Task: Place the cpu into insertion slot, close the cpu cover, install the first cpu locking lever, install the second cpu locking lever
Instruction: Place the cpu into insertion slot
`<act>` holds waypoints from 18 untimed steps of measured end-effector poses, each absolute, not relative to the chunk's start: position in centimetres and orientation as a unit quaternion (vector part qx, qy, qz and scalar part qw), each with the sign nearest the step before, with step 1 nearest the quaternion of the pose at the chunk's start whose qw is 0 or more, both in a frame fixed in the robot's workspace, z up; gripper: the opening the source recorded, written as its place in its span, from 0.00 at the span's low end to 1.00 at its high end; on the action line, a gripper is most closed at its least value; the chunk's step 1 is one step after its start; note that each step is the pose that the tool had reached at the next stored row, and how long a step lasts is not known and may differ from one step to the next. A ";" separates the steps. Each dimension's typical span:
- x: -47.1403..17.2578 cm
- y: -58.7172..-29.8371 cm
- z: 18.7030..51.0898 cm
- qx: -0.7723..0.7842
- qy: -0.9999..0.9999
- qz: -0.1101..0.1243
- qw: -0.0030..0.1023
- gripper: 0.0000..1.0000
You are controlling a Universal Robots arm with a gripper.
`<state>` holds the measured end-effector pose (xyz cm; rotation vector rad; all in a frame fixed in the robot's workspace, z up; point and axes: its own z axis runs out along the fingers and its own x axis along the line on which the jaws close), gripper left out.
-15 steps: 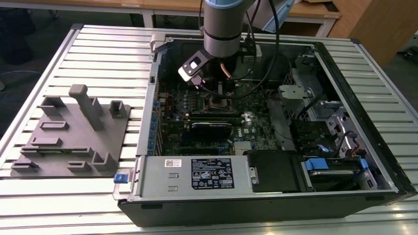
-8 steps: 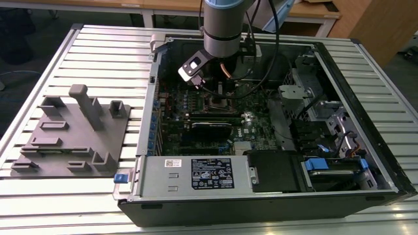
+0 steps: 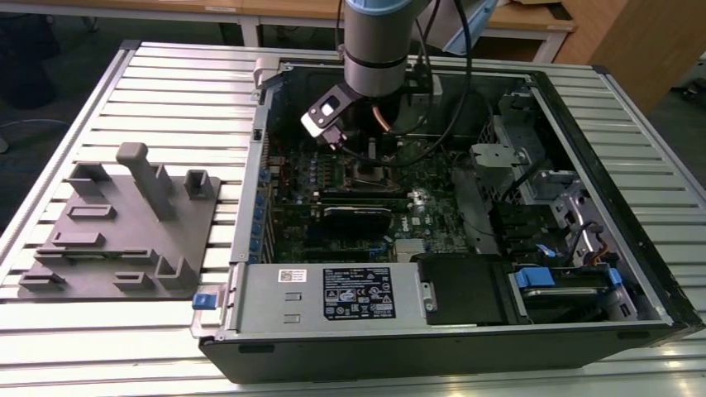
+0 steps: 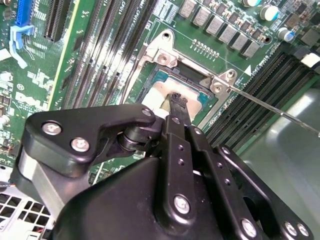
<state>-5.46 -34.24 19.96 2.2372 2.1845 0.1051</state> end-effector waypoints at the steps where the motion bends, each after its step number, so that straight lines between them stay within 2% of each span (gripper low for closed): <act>1: -5.5 -34.3 20.1 0.715 0.698 0.033 0.007 0.11; 18: -5.5 -34.3 21.8 0.715 0.698 0.032 0.007 0.11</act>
